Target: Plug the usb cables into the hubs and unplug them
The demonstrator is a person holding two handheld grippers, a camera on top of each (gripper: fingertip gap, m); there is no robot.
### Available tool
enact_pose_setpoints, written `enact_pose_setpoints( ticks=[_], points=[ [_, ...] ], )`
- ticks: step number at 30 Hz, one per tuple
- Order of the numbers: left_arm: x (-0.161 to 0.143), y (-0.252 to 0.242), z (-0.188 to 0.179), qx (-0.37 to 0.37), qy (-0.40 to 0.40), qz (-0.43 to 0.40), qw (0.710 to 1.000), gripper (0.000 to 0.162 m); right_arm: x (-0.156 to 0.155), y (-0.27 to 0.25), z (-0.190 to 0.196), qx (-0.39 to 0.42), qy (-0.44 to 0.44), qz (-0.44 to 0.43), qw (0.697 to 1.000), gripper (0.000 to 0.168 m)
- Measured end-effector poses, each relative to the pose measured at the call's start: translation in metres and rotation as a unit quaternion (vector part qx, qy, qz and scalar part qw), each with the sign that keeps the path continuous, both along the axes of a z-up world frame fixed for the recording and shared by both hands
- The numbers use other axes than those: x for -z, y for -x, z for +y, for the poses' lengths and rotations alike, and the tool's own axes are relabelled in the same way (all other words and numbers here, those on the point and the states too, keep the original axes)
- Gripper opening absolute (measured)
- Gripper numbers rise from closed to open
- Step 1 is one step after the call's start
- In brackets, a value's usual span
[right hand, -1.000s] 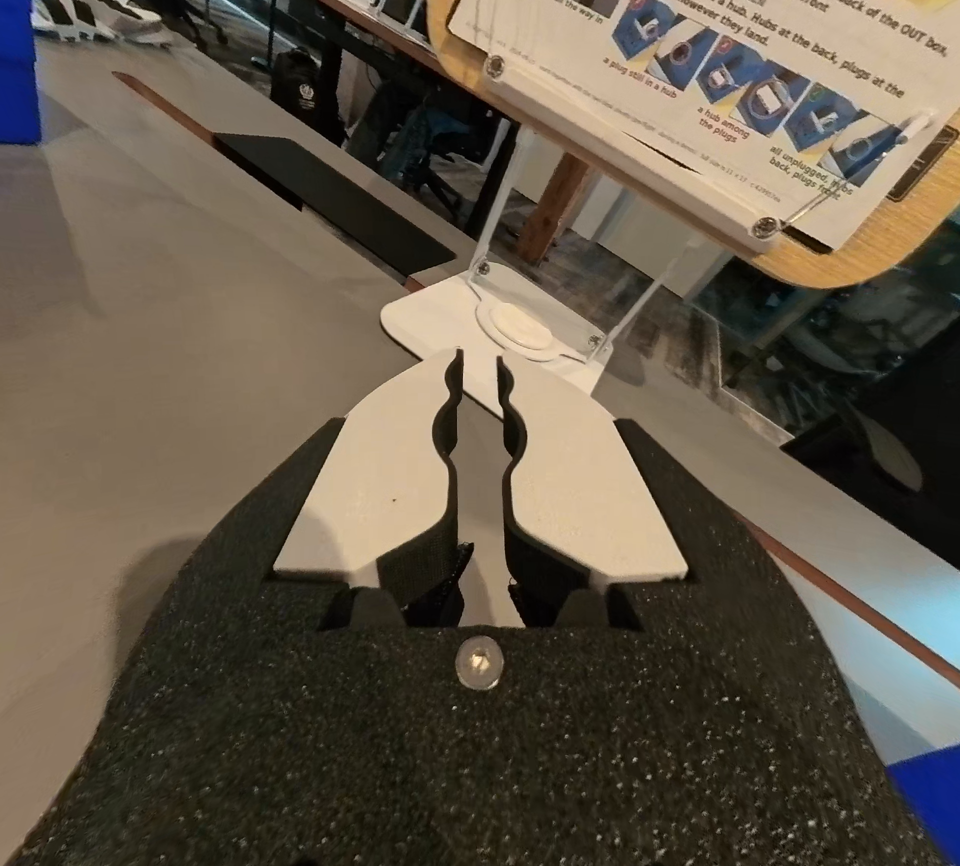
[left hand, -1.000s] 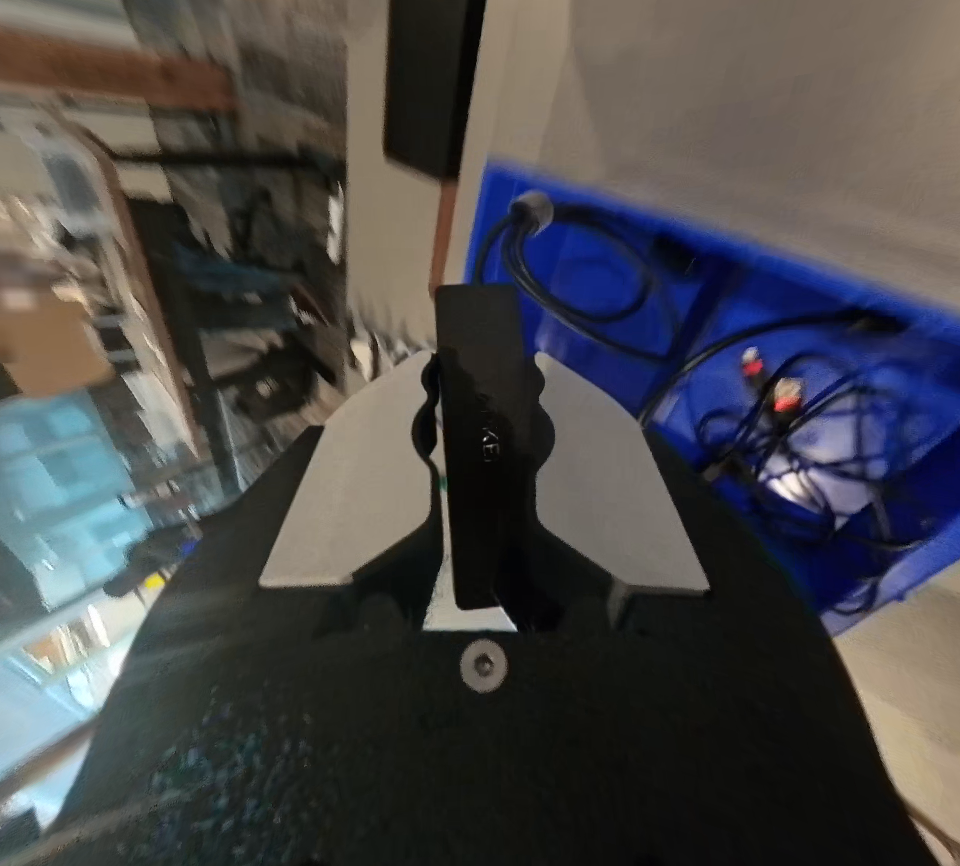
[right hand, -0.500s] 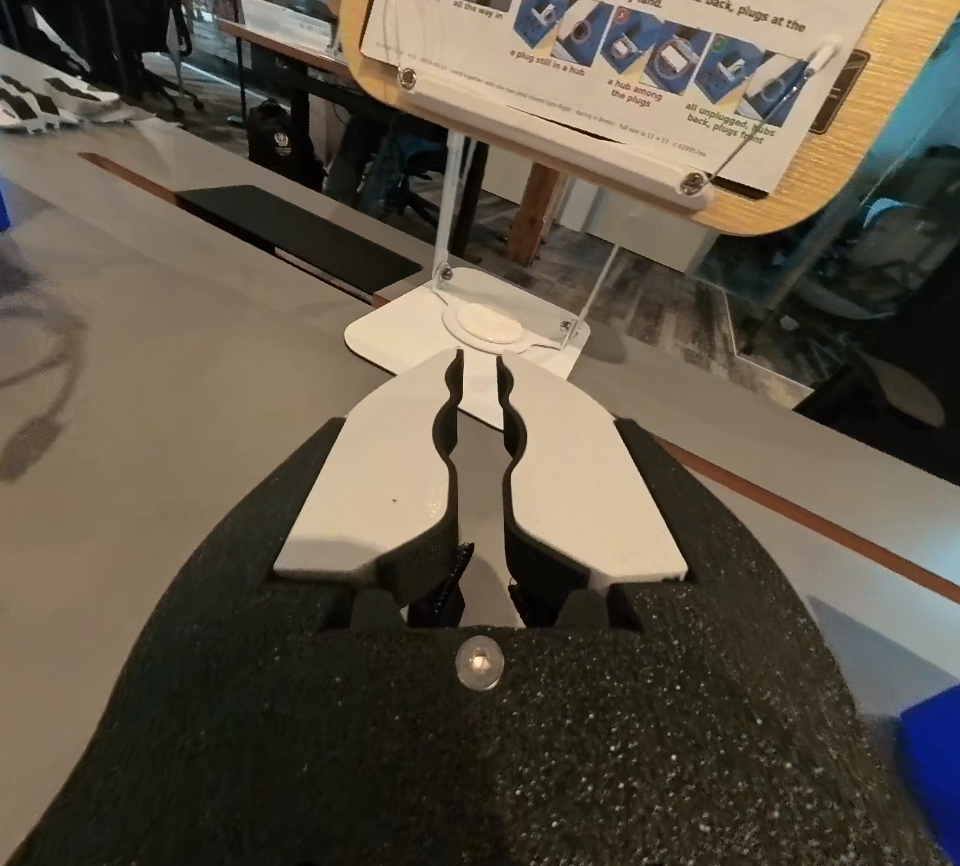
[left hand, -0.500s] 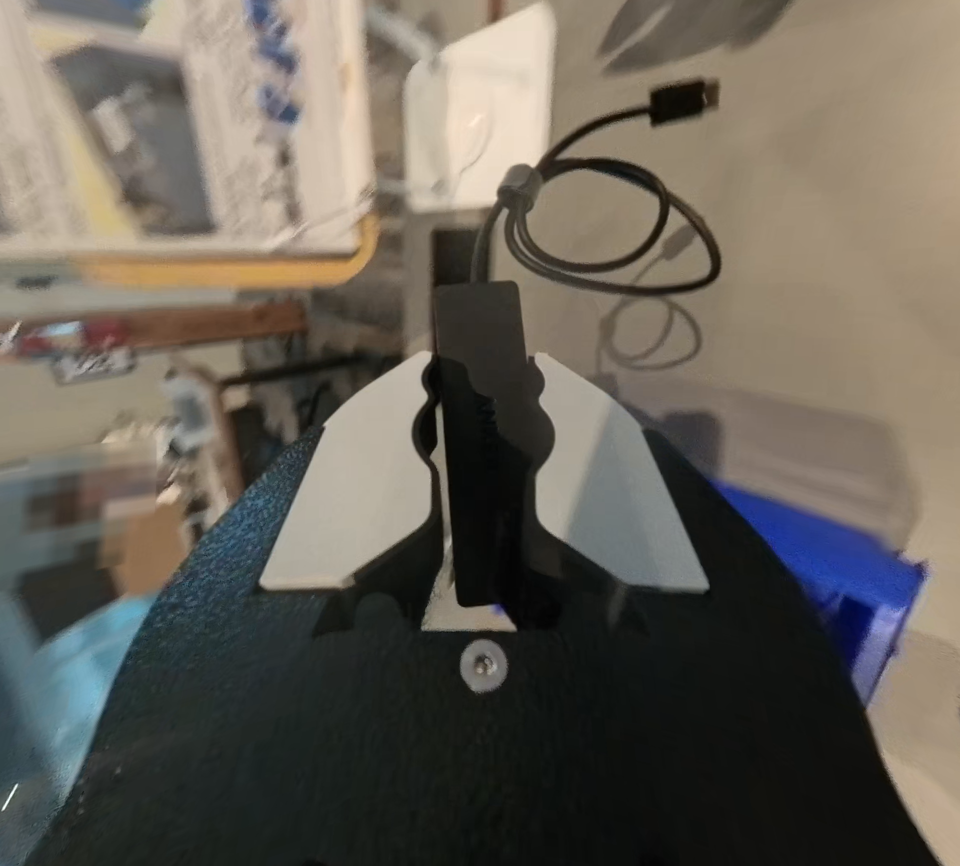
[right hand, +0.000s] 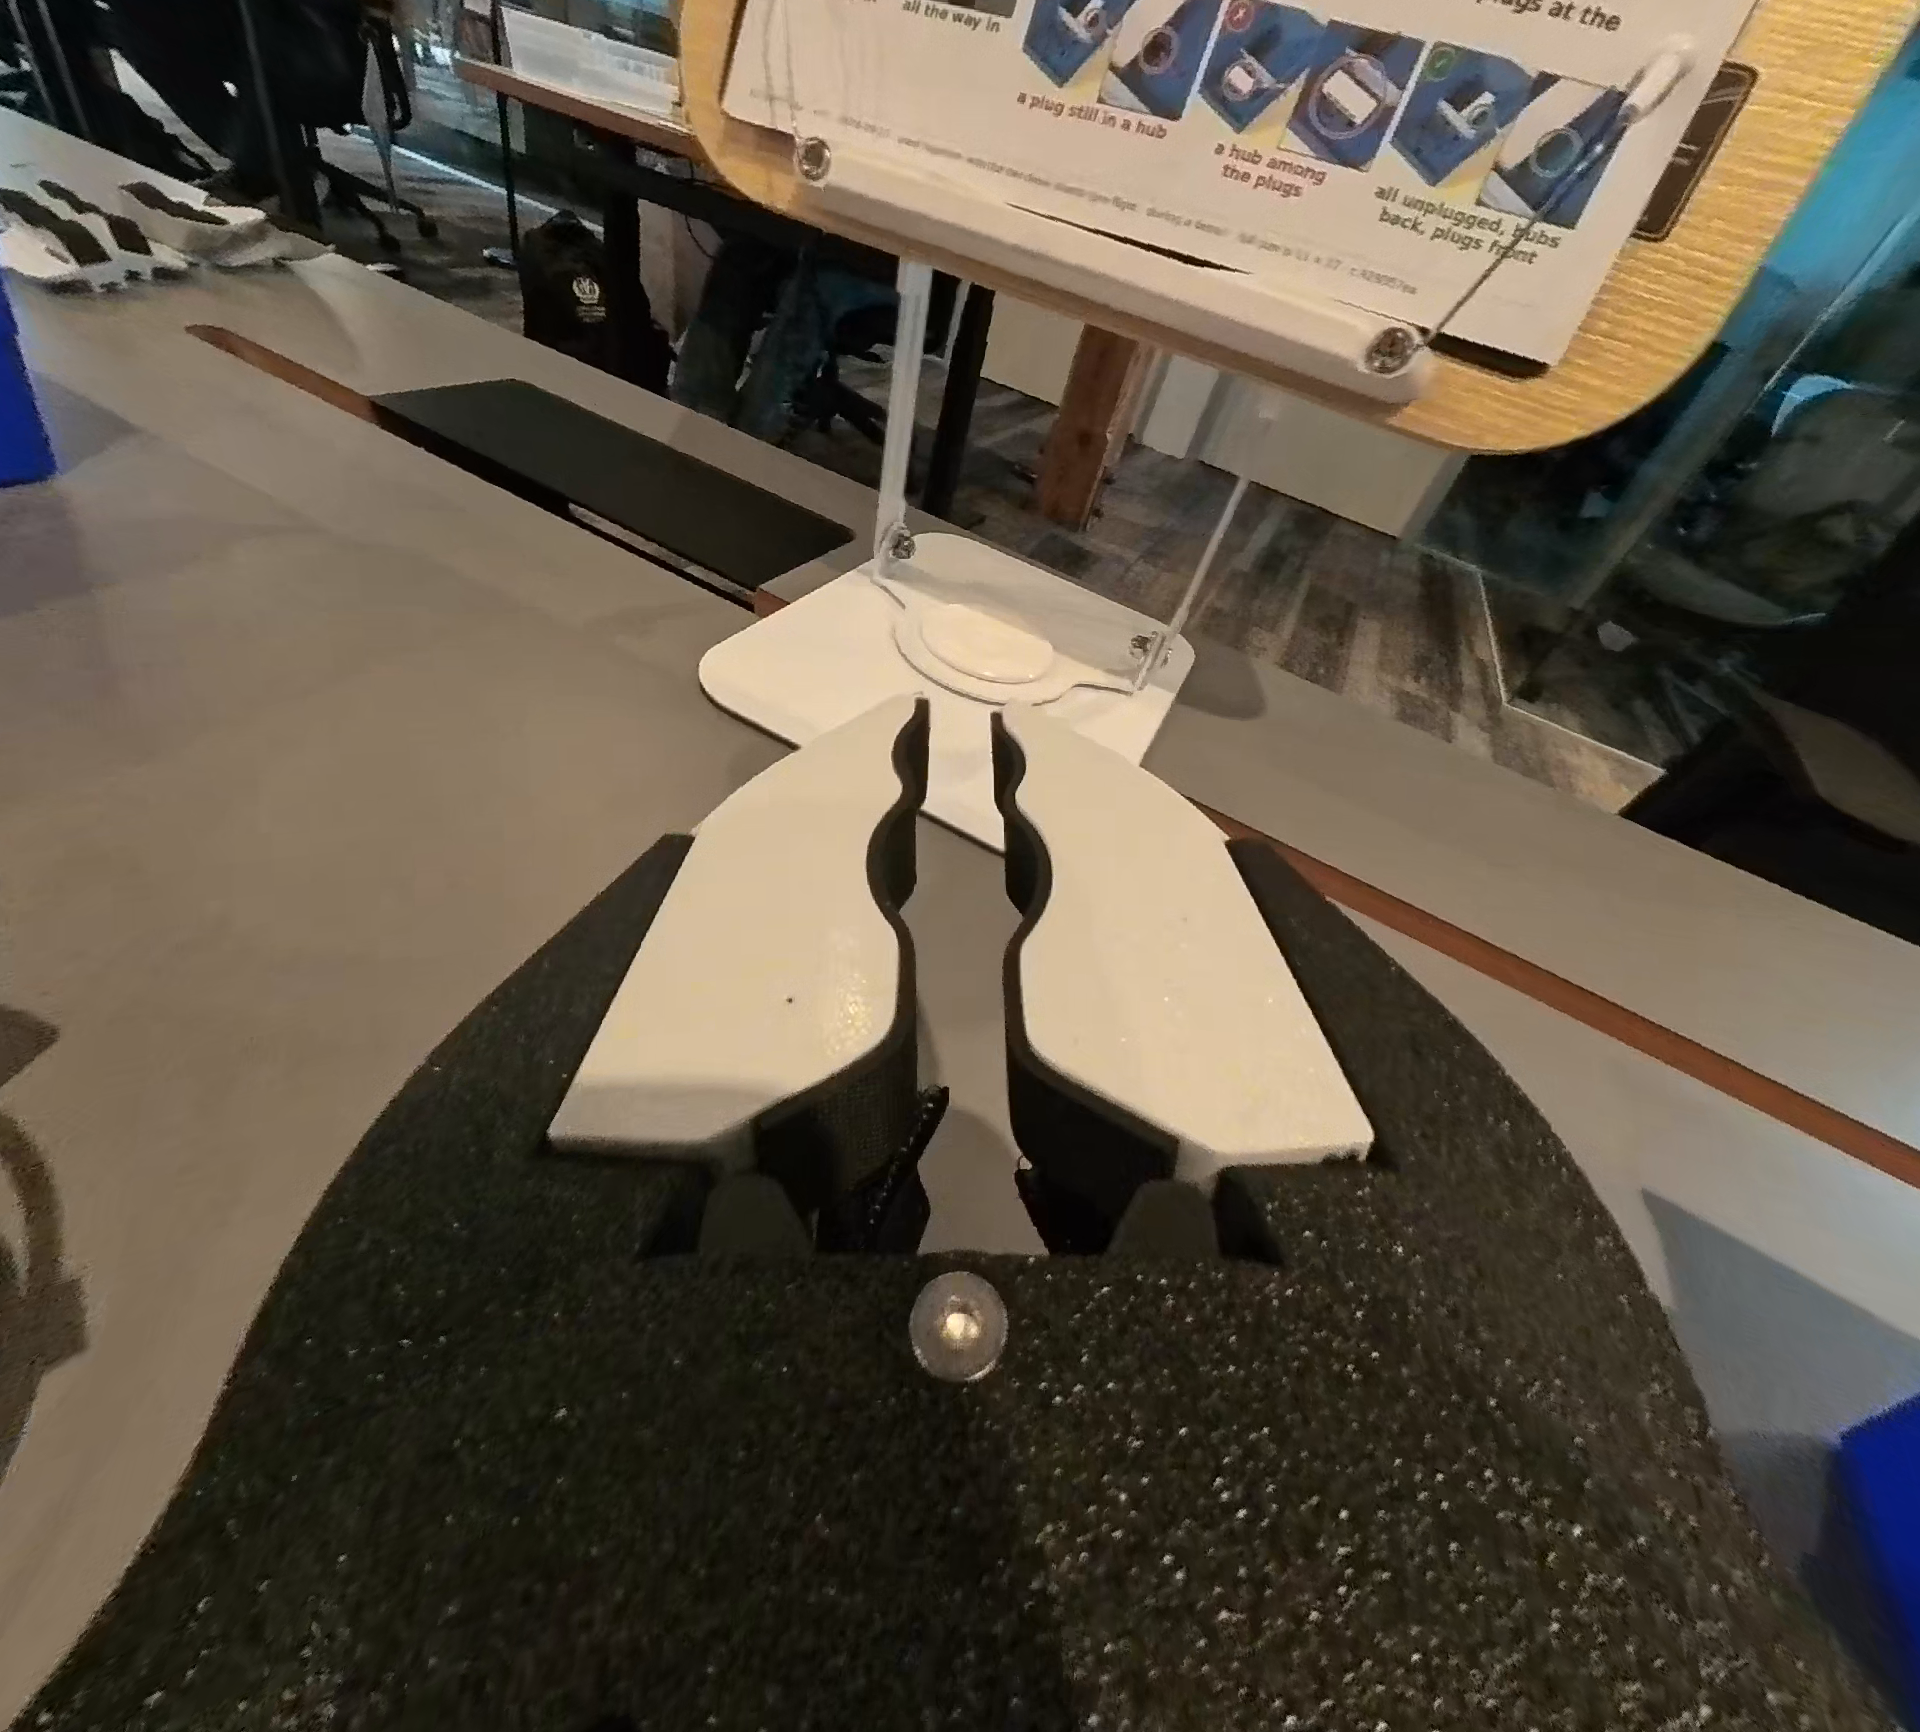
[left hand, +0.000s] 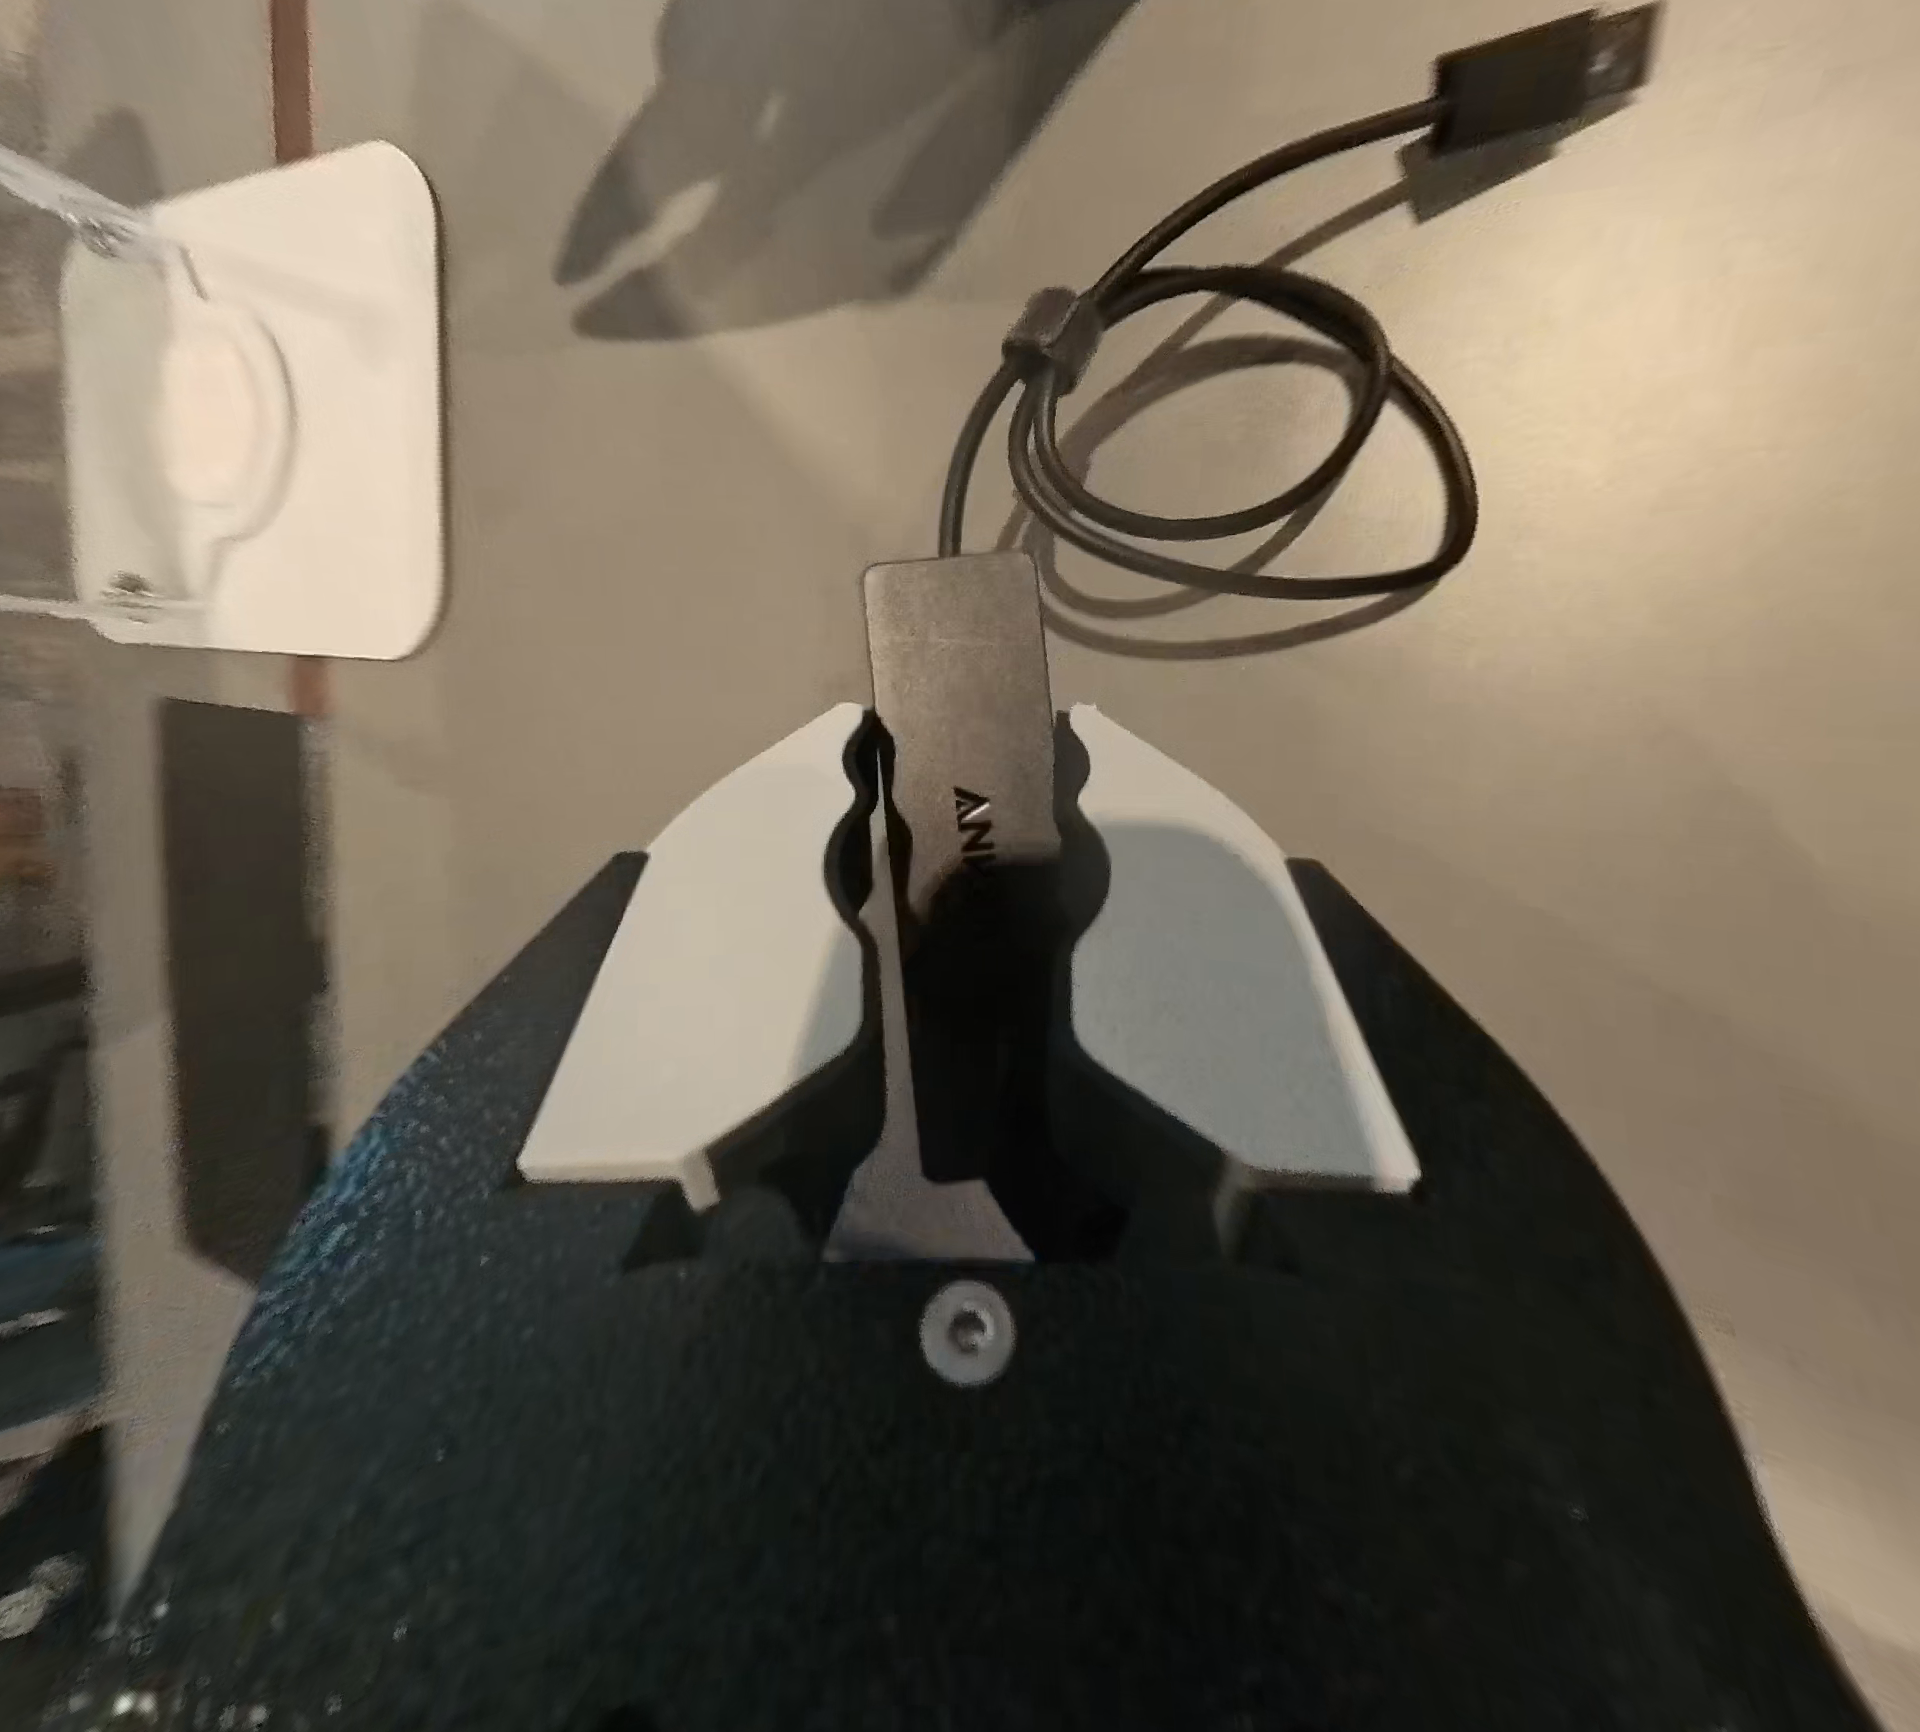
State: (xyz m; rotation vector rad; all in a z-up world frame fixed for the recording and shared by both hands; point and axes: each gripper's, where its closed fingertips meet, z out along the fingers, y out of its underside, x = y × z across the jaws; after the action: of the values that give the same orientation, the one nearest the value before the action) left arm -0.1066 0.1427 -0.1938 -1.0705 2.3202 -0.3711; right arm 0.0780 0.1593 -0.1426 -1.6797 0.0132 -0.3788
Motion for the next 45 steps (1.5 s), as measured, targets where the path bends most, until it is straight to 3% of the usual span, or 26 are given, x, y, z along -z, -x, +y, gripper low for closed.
enact_pose_setpoints(
  ticks=[2,4,5,9,14,19,24,27,30,32,36,45],
  points=[
    [0.001,-0.007,-0.001,-0.030,0.025,-0.052,0.998,0.035,0.001,0.002,0.002,-0.004,0.004,-0.007,1.000,0.011],
    [-0.010,-0.004,-0.004,-0.052,0.054,-0.088,0.993,0.064,0.004,0.005,0.002,-0.008,0.010,-0.016,1.000,0.011],
    [-0.021,0.000,-0.005,-0.060,0.065,-0.111,0.990,0.068,0.005,0.006,0.002,-0.008,0.012,-0.021,1.000,0.011],
    [-0.078,0.039,0.016,-0.094,0.061,-0.206,0.972,0.064,0.009,0.007,0.003,-0.010,0.020,-0.034,0.999,0.011],
    [-0.119,0.132,0.104,-0.220,-0.038,-0.239,0.945,0.042,0.013,0.004,0.004,-0.006,0.024,-0.032,0.999,0.011],
    [-0.088,0.216,0.185,-0.316,-0.137,-0.135,0.929,0.034,0.017,0.001,0.006,-0.005,0.027,-0.016,1.000,0.011],
    [-0.036,0.241,0.221,-0.286,-0.230,-0.027,0.930,0.031,0.022,0.001,0.007,-0.006,0.033,-0.010,0.999,0.010],
    [-0.026,0.238,0.230,-0.276,-0.234,-0.024,0.932,0.041,0.022,0.002,0.007,-0.007,0.037,-0.016,0.999,0.010],
    [-0.026,0.231,0.236,-0.272,-0.226,-0.028,0.935,0.042,0.023,0.004,0.008,-0.011,0.039,-0.018,0.999,0.010],
    [-0.018,0.229,0.238,-0.267,-0.209,0.002,0.941,0.035,0.025,0.005,0.008,-0.012,0.042,-0.019,0.999,0.010],
    [-0.021,0.233,0.229,-0.245,-0.186,0.045,0.950,0.007,0.025,0.005,0.008,-0.012,0.043,-0.019,0.999,0.010],
    [-0.021,0.255,0.224,-0.234,-0.203,0.099,0.946,0.005,0.025,0.002,0.007,-0.009,0.041,-0.012,0.999,0.009]
  ],
)
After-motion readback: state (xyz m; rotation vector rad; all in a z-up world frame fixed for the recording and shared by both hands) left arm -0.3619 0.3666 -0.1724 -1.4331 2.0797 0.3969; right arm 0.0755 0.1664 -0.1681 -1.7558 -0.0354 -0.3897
